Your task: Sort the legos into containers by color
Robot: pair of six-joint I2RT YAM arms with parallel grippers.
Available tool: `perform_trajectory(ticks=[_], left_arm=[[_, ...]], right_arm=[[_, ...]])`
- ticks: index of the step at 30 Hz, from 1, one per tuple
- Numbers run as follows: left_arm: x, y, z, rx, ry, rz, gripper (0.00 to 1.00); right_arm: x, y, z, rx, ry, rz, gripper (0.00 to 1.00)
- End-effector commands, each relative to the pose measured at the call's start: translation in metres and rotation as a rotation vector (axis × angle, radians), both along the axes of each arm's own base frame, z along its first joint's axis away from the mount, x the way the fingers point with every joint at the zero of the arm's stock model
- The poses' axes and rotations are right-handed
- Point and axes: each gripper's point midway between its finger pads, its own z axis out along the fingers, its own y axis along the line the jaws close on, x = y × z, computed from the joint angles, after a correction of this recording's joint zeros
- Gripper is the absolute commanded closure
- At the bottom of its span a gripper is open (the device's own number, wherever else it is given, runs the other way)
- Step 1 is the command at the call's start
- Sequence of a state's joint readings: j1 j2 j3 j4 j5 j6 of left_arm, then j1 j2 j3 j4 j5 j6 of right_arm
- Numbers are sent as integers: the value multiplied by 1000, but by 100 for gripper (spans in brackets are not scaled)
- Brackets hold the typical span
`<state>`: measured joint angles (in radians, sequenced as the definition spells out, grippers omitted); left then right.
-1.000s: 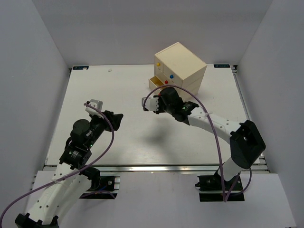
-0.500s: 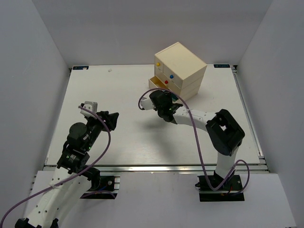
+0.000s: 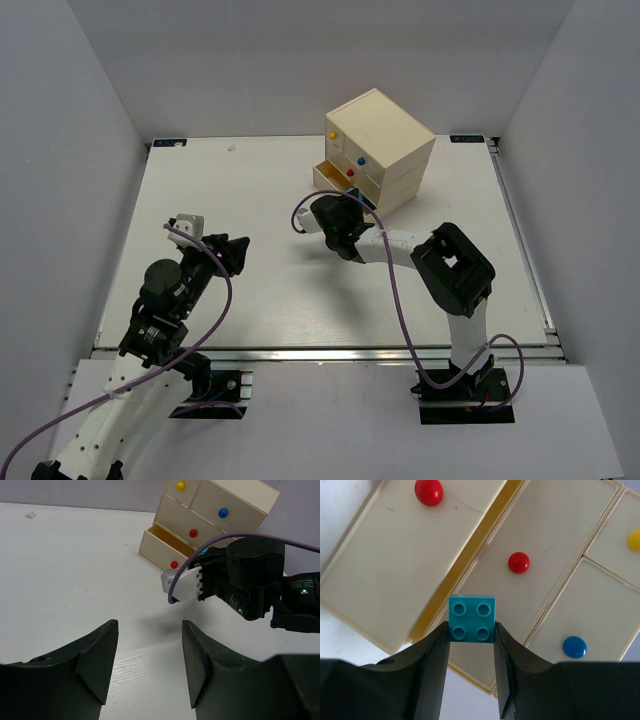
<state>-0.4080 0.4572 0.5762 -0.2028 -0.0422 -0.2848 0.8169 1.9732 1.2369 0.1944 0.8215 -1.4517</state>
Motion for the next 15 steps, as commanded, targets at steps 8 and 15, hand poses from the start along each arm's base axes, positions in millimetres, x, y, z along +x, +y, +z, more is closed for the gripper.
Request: perform_trajectory(ticks=[8,15], left_arm=[[-2,0,7,-2,-22,-6,36],[-2,0,7,0,-25,-9,36]], right_arm=[[18,-15,9,-13,-68,-62,99],[19,-18,4,-22,-64,-75,70]])
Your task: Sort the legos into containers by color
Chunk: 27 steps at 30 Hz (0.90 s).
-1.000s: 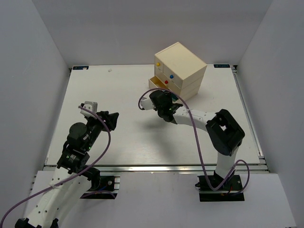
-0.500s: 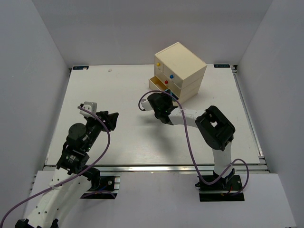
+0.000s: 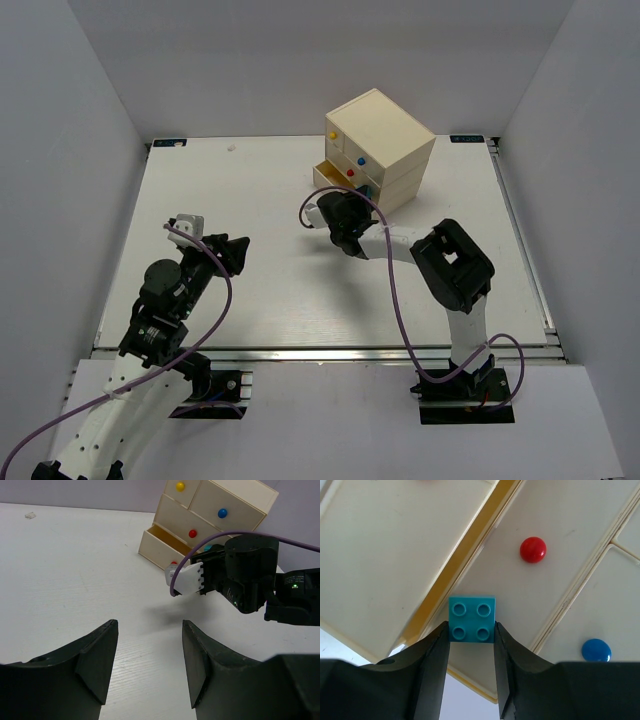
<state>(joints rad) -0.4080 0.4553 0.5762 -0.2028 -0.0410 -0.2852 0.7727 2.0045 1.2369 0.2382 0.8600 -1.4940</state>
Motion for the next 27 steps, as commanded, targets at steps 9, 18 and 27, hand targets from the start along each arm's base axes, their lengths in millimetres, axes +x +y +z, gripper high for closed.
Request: perform_trajectory(ticks=[9,18,27], left_arm=[[-2,0,7,-1,-23,-8,36],[-1,-3,6,-4,-20,-20,43],[8,-33,-2,-132,35,-128,100]], right_arm=[[4,5,12,31,-47,-13,39],[3,14,57,163,-103,-17,48],[-35,46,156,830,169,-12,67]])
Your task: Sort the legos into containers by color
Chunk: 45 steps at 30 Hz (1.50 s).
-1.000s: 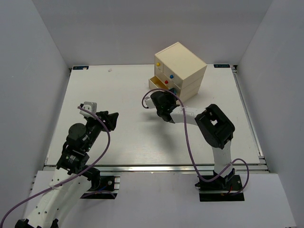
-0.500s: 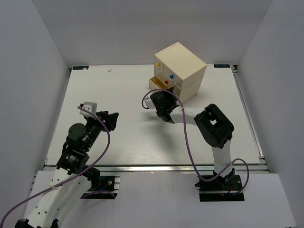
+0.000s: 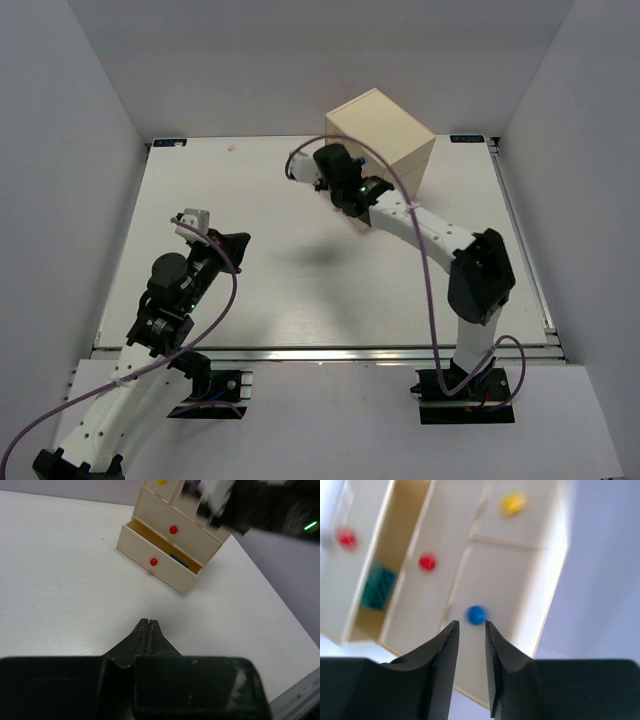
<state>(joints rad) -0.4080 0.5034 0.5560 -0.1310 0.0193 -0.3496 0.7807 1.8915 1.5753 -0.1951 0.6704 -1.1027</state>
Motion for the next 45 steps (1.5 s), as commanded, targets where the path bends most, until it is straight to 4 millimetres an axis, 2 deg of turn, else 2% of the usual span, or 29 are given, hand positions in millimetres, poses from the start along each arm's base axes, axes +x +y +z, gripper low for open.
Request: perform_trajectory(ticks=[1,3,4,5,6,7,8,9,10,11,12,13,15,16,17,18,19,20,21,23,25,26,28,30,33,34,36,40,45], left_arm=[[5,-23,-1,-85,31,-92,100],[13,-46,-6,-157,85,-174,100],[16,-54,-9,-184,111,-206,96],[20,-65,-1,-257,117,-241,81],[27,-80,-17,-270,188,-292,71],[35,-86,-10,-326,187,-314,50],[40,-93,-13,-337,206,-337,44],[53,-101,-34,-336,272,-341,40],[59,-109,-32,-345,280,-370,35],[67,-114,-28,-376,273,-379,32],[73,-118,-30,-388,285,-386,29],[85,-125,-45,-395,334,-382,28],[97,-131,-50,-437,362,-378,27],[103,-134,-57,-445,383,-373,27],[116,-139,-69,-458,425,-359,27],[122,-142,-76,-459,446,-352,27],[128,-144,-83,-457,466,-343,30],[141,-149,-94,-458,496,-329,34],[147,-152,-100,-454,508,-328,40],[166,-159,-115,-446,551,-312,56],[176,-164,-126,-443,584,-301,64],[181,-166,-133,-444,604,-298,65],[192,-170,-148,-441,633,-286,63],[199,-172,-161,-438,650,-271,56],[202,-175,-177,-436,676,-273,49],[206,-177,-176,-439,668,-276,48],[209,-180,-179,-444,669,-285,45],[219,-186,-191,-458,687,-295,42],[234,-193,-195,-470,681,-299,38]], right_arm=[[-48,22,80,492,170,76,68],[-60,21,100,641,227,99,74],[-75,23,123,781,251,127,77],[-77,23,138,867,241,142,80],[-68,3,146,940,231,100,87],[-72,0,167,1116,255,77,91],[-56,-29,177,1206,221,-9,93],[-42,-53,182,1280,228,-49,88],[-29,-74,192,1353,242,-64,78],[-24,-81,193,1425,277,-100,67],[-18,-98,201,1453,243,-127,51],[-1,-114,190,1470,293,-131,46],[10,-122,183,1492,325,-139,37],[23,-139,172,1511,340,-168,36],[30,-144,173,1529,344,-165,34],[42,-155,160,1554,374,-195,32],[48,-157,158,1570,393,-193,31],[56,-173,164,1591,378,-190,28],[70,-178,142,1607,457,-187,25],[84,-192,135,1617,447,-192,25],[96,-198,117,1593,444,-203,25],[98,-203,113,1590,450,-208,25],[104,-200,102,1604,496,-192,25],[107,-199,91,1624,545,-171,27],[101,-189,87,1652,638,-103,31],[99,-186,80,1666,669,-100,31],[95,-181,85,1693,688,-56,33],[97,-176,78,1738,750,-46,37],[96,-173,59,1759,808,-73,43]])
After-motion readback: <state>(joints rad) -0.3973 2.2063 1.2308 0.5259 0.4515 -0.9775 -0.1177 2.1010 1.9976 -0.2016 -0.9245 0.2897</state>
